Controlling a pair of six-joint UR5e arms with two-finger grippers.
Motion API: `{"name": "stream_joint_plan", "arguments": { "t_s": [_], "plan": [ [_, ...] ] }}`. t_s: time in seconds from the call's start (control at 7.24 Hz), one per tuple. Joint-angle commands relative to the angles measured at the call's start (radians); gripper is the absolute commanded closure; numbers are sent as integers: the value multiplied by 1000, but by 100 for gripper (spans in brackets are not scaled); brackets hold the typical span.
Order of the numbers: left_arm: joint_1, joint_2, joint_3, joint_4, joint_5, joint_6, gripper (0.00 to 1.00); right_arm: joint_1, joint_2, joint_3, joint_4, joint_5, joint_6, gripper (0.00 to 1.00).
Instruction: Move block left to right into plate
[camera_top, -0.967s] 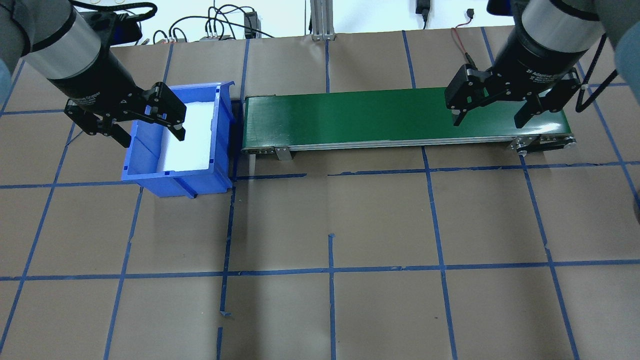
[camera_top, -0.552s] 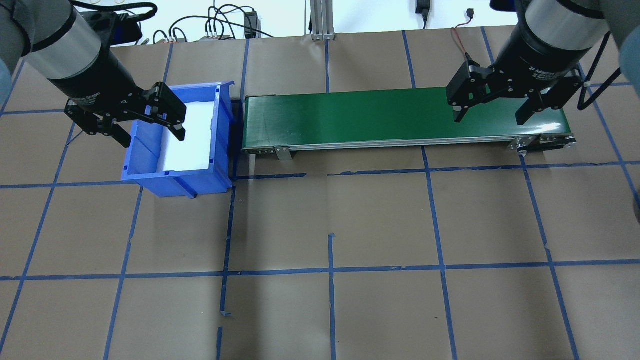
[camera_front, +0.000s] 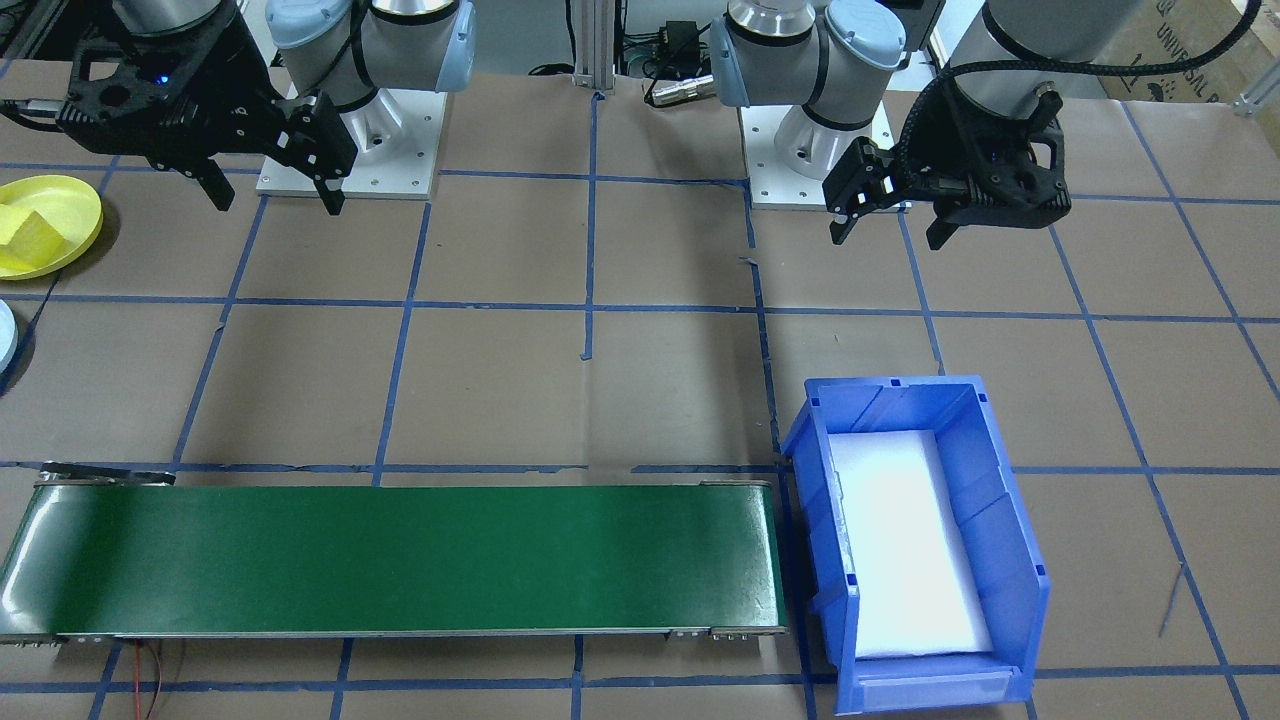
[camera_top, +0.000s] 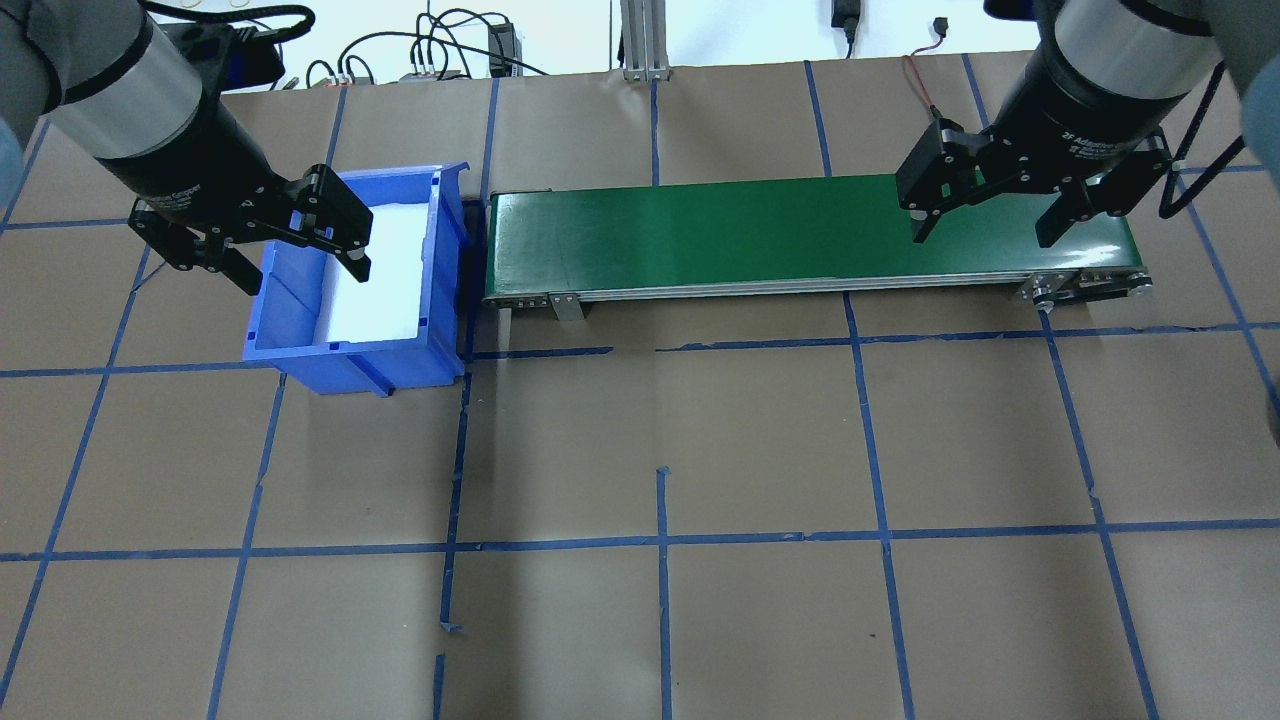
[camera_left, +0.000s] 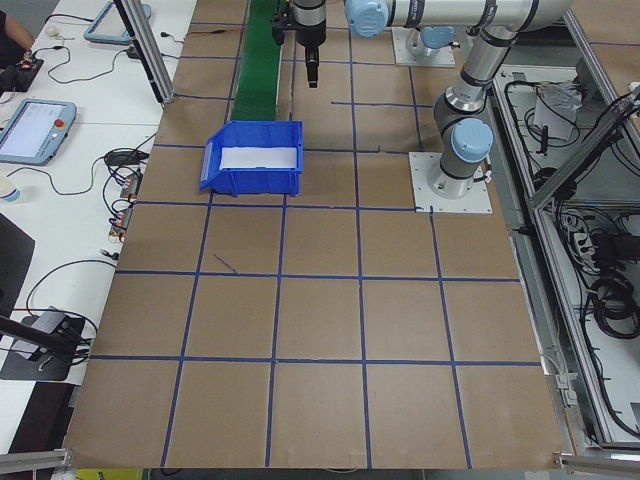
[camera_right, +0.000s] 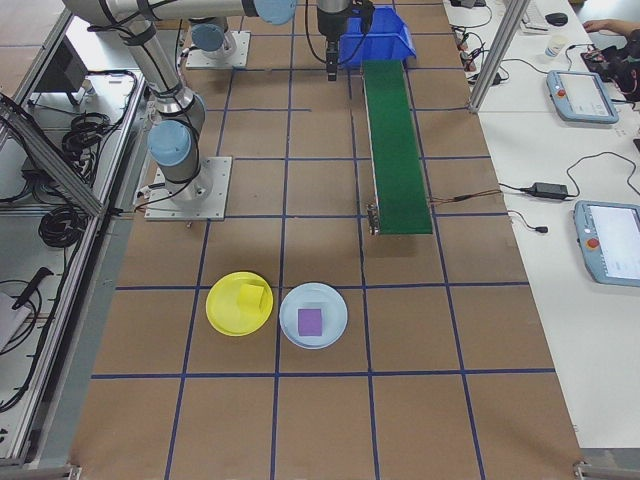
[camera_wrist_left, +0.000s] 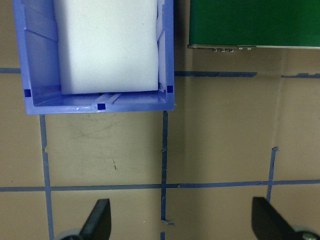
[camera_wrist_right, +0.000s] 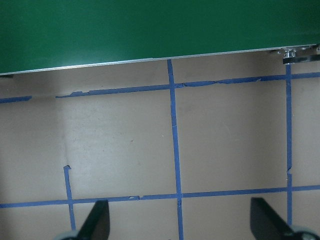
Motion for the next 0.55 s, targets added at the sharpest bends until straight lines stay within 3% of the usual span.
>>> {"name": "stream_joint_plan", "arguments": {
  "t_s": [0.0,0.41],
  "plan": [
    [0,0,0,0,-2,0,0,0,1,9,1,-9,-5,0],
    [0,0,0,0,0,0,0,1,1,16,-2,-3,-5,0]
  ]
}}
